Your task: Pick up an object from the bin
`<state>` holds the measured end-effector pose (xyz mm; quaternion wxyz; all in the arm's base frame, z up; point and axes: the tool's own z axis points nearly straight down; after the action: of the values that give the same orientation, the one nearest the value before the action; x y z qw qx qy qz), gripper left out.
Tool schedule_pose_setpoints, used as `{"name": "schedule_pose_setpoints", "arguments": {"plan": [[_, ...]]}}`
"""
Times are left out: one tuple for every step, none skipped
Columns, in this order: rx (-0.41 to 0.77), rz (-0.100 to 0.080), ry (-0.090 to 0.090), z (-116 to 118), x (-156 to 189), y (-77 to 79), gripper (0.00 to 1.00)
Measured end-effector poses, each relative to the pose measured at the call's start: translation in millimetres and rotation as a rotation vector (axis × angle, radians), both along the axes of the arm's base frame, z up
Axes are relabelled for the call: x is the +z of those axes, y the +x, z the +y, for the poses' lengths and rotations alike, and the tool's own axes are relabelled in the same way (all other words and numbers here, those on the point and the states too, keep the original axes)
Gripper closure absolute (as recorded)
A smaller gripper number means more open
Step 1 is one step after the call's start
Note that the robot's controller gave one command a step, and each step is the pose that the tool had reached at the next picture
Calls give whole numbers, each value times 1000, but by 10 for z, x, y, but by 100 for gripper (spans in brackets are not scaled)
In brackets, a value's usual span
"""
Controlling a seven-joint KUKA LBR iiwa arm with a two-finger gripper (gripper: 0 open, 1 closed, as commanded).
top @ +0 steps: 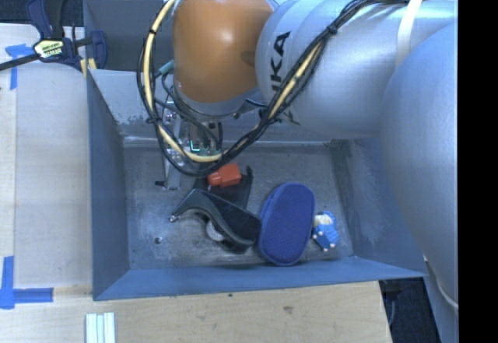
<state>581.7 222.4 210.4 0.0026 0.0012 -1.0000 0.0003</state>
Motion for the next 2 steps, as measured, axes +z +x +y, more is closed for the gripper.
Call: {"name": "schedule_pose_setpoints", "arguments": {"plan": [[46,-4,-3,-1231,-466,165,0],[-3,-17,-1,-1462,-1398,76,0]]}}
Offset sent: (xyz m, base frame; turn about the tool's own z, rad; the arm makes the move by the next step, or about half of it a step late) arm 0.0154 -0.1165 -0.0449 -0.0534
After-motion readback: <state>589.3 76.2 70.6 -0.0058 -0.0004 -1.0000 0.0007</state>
